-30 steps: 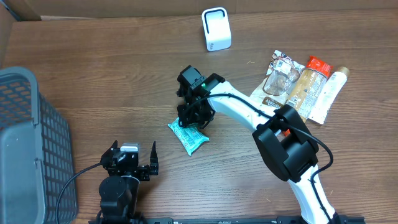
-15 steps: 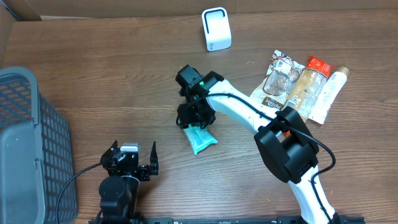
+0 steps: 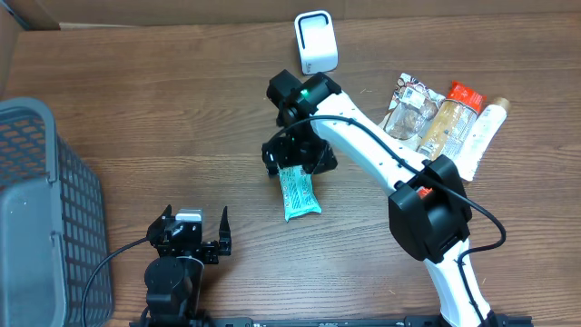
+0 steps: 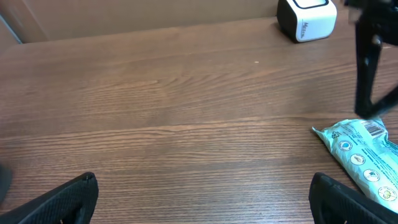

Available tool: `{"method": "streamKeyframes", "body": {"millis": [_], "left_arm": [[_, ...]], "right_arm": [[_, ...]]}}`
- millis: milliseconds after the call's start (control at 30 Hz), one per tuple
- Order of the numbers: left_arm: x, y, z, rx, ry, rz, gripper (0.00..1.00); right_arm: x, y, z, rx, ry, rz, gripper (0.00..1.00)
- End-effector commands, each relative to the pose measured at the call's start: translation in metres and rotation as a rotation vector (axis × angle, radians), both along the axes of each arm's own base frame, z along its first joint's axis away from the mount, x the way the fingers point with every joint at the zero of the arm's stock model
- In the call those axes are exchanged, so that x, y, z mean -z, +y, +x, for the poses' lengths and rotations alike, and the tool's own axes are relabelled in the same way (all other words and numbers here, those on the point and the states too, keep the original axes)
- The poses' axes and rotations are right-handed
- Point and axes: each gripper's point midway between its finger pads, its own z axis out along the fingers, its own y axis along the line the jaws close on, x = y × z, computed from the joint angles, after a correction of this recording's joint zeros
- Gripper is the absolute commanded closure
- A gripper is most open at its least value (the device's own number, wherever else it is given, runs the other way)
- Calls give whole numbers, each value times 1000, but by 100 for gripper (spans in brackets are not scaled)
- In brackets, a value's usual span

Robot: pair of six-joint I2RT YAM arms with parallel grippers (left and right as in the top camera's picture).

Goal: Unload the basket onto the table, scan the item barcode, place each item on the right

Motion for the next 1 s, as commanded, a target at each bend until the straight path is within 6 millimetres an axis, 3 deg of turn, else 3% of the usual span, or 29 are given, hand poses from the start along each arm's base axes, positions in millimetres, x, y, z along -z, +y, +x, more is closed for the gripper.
{"method": "streamKeyframes", "body": {"millis": [0,167,233,400,600,667,767,900,967], "left_arm": [[1,2,0,-12,-3,-9,0],[1,2,0,-12,-3,-9,0],[1,2,0,-12,-3,-9,1],[1,2,0,-12,-3,-9,0],[1,2,0,-12,-3,-9,0],[1,2,0,-12,-3,-9,0],[1,2,0,-12,-3,-9,0],[1,2,0,-12,-3,-9,1],[1,2,0,-12,-3,-9,0]], "right_arm": [[2,24,-30,-104,29,85,9],[44,64,-58,-110,9,142,20],[50,65,-62,-121,0,130,20],[60,35,-56,-110,-36,-17,19],[62,-16,-27,-75,-65,-155,14],[56,-26,-17,-83,-65,-128,13],[36,-25,-7,-127,-70,-27,13],[-4,-25,10,-144,-124,99,13],[-27,-37,28,-133,-188,132,12]]}}
